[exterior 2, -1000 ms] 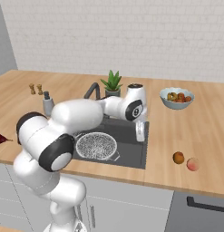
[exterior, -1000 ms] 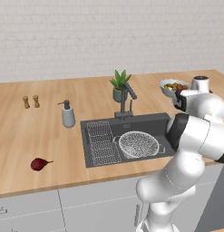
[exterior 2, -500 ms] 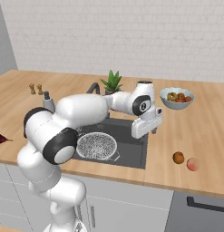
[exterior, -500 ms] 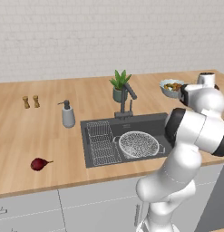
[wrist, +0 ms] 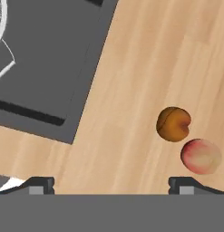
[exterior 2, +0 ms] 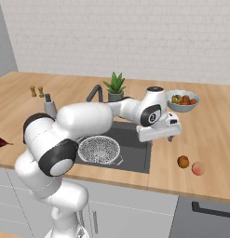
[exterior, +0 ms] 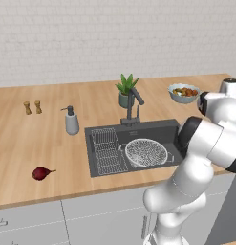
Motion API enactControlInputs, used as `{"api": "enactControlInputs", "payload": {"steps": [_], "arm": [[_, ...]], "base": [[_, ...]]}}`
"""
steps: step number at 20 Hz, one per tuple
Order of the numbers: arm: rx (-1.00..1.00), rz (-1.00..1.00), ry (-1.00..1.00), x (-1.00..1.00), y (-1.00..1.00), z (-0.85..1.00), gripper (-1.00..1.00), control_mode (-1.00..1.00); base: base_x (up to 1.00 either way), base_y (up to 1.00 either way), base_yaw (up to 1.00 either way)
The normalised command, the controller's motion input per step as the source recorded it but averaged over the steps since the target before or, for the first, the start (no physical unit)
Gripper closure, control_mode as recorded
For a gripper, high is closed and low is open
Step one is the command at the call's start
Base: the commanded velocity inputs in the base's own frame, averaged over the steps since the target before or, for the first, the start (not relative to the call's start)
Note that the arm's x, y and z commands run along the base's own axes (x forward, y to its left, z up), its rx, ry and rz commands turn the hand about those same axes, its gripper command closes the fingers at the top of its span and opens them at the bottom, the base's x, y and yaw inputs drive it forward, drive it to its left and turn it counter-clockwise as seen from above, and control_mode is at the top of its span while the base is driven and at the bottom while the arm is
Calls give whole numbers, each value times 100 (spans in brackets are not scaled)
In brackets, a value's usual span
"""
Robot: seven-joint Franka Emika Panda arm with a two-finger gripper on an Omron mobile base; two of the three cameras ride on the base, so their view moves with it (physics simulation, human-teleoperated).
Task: Put the colander in the sink, put the peach, pear, peach in the colander, and turn on the sink faucet and pour water over the colander.
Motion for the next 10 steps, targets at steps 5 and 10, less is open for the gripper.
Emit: {"api": "enactControlInputs", "payload": {"steps": [5,10], "arm": [[-1,-46,0,0,-18,-14,-100,-100],[0,-30,0,0,-27,-8,-100,-100]], "base": [[0,0,0],[0,0,0]]}}
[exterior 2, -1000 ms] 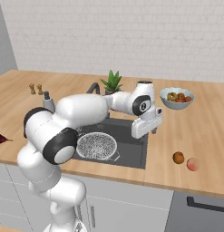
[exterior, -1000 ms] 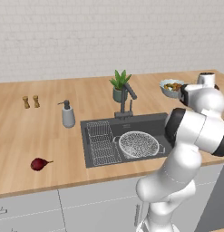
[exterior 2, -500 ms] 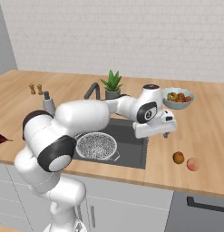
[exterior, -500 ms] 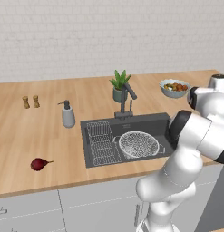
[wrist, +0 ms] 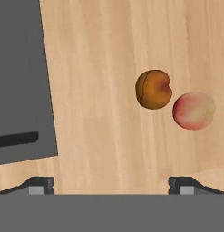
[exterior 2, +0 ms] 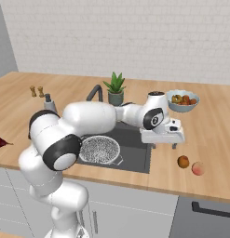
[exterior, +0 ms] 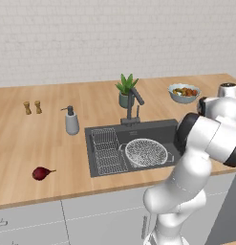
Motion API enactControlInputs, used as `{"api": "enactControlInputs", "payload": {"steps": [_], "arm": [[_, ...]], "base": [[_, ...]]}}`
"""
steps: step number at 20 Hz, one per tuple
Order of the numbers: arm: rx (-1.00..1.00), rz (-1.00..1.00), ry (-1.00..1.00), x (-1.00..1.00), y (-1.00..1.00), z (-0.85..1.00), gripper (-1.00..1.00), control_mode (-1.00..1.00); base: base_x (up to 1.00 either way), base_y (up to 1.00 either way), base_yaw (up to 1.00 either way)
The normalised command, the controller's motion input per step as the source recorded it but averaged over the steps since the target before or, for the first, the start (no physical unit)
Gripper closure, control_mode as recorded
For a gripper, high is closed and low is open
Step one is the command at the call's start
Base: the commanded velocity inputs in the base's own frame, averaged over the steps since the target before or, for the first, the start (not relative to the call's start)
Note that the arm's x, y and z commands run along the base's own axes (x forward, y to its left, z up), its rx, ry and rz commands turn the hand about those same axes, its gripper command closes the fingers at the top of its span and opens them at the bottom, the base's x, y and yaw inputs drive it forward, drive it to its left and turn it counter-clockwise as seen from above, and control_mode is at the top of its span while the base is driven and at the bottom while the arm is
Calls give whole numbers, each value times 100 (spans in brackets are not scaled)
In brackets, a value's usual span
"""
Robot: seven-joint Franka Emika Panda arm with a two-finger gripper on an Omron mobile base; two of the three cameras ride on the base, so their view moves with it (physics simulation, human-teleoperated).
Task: Put the colander in the sink, put the peach, pear, peach in the colander, and turn on the sink faucet and pour water over the colander.
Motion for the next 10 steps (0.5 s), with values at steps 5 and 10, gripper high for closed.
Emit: {"api": "enactControlInputs", "payload": {"steps": [5,10], "arm": [[0,-17,0,0,-34,-16,-100,-100],[0,-7,0,1,-23,-25,-100,-100]], "base": [[0,0,0],[0,0,0]]}}
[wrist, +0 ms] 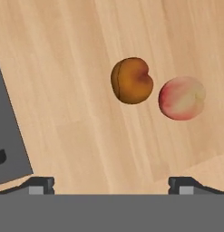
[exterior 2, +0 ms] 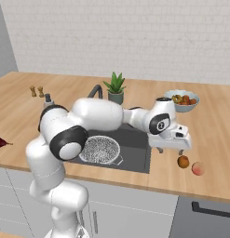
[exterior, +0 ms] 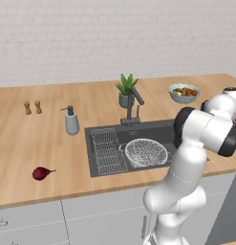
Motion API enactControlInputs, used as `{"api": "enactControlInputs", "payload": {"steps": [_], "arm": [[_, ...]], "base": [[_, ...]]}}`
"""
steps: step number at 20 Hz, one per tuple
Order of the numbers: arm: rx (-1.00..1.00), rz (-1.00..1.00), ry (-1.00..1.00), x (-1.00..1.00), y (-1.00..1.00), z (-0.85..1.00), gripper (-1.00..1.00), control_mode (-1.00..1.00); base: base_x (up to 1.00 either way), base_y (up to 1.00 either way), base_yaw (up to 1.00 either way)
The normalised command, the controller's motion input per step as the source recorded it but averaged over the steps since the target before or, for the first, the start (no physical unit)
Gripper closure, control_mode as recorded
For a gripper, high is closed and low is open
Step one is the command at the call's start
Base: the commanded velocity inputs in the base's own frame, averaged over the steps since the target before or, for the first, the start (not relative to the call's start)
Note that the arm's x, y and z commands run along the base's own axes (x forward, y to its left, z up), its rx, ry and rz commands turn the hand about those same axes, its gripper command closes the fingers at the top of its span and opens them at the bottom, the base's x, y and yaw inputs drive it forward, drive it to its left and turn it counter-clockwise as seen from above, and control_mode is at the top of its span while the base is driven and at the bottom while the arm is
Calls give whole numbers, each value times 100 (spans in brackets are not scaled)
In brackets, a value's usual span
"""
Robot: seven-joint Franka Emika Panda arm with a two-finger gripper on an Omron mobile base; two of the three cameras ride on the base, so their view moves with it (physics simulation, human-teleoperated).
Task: Put the colander in the sink, put the peach, pear, peach in the colander, and turn on the sink faucet and pour water over the colander.
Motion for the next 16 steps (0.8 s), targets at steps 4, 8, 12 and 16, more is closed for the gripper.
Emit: {"api": "enactControlInputs", "payload": {"steps": [4,8,12,16], "arm": [[0,0,-2,11,-15,-24,-100,-100],[0,0,-1,17,-18,-25,-100,-100],[2,0,0,19,-16,-27,-100,-100],[2,0,0,28,-16,-20,-100,-100]], "base": [[0,0,0],[0,0,0],[0,0,0],[0,0,0]]}}
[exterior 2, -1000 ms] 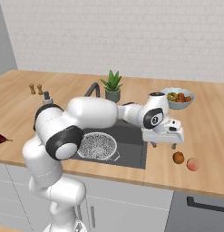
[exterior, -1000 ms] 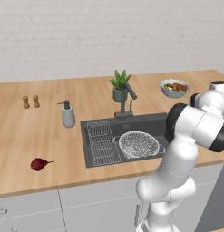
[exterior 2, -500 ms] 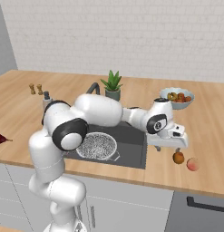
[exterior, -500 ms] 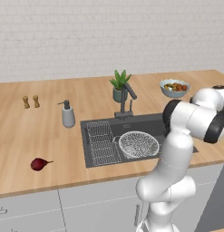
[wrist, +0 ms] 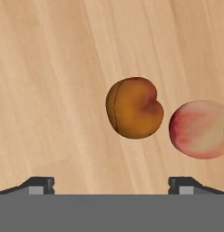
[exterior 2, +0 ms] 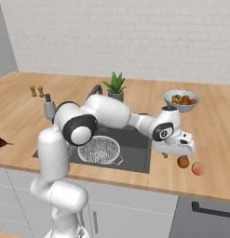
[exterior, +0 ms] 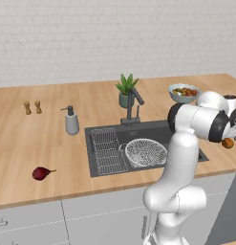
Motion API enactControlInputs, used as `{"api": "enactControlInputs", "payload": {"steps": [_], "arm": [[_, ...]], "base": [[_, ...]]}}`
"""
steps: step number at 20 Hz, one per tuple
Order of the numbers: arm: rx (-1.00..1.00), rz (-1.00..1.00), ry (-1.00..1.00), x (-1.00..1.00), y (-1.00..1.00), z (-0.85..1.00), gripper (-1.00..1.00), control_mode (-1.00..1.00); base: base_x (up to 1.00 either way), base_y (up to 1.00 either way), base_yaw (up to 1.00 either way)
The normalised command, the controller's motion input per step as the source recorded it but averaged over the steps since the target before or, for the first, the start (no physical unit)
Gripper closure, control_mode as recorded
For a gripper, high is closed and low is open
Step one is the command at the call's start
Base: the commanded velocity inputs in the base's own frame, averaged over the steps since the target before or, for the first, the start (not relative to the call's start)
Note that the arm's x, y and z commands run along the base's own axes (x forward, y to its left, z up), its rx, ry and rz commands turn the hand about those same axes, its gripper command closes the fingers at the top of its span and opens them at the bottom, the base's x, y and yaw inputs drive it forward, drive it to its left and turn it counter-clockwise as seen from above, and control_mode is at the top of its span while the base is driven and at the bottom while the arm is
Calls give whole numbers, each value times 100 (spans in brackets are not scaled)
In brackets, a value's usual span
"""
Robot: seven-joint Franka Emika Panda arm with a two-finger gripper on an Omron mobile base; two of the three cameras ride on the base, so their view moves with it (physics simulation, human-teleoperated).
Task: Put the colander in the sink, put the peach, pear, peach in the colander, and turn on the sink faucet and pour water over the colander.
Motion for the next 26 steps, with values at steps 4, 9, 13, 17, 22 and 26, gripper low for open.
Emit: {"api": "enactControlInputs", "payload": {"steps": [4,9,13,17,22,26], "arm": [[0,0,0,21,-20,-18,-100,-100],[0,1,0,13,-18,-20,-100,-100],[0,1,0,6,-10,-23,-100,-100],[0,2,-3,7,-6,-19,-100,-100],[0,4,-3,6,-8,-15,-100,-100],[0,3,-4,0,0,-20,-100,-100]], "base": [[0,0,0],[0,0,0],[0,0,0],[0,0,0],[0,0,0],[0,0,0]]}}
